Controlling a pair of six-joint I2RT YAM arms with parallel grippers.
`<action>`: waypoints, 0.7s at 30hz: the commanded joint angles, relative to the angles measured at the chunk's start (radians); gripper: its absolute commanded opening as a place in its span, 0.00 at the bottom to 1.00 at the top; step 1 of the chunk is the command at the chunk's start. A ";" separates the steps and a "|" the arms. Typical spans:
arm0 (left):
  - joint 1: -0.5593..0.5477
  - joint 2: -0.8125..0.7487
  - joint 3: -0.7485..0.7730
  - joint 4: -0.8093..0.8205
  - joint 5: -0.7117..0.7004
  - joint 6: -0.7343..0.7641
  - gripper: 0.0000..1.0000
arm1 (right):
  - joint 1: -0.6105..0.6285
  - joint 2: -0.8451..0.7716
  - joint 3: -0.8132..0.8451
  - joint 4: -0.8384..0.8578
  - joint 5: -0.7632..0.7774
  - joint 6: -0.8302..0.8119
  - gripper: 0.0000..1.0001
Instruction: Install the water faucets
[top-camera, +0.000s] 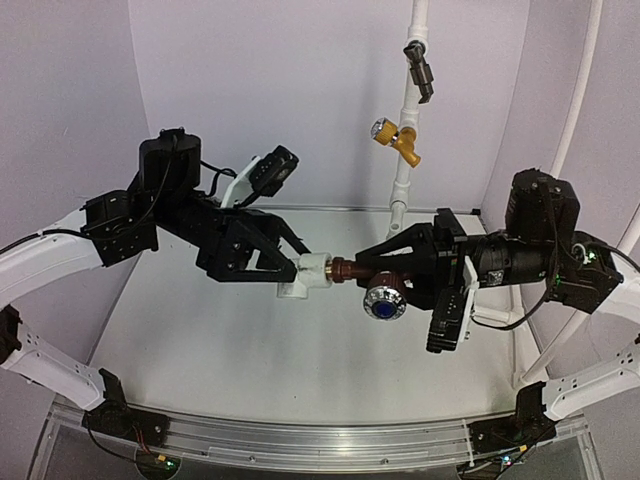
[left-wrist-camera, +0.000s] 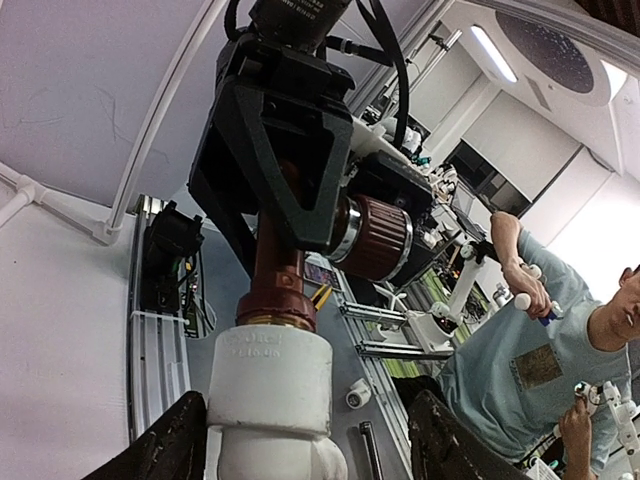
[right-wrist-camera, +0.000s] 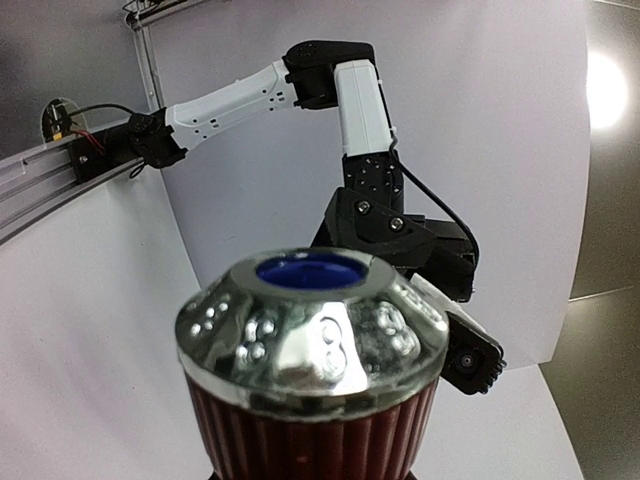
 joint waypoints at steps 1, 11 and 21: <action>-0.003 0.027 0.028 0.044 0.055 -0.006 0.68 | 0.001 0.012 0.068 0.111 0.019 0.091 0.00; -0.012 0.039 0.063 -0.003 0.048 0.031 0.48 | 0.001 0.017 0.073 0.113 0.031 0.143 0.00; -0.032 -0.074 0.007 -0.012 -0.117 0.223 0.18 | 0.000 0.054 0.119 0.109 0.125 0.619 0.00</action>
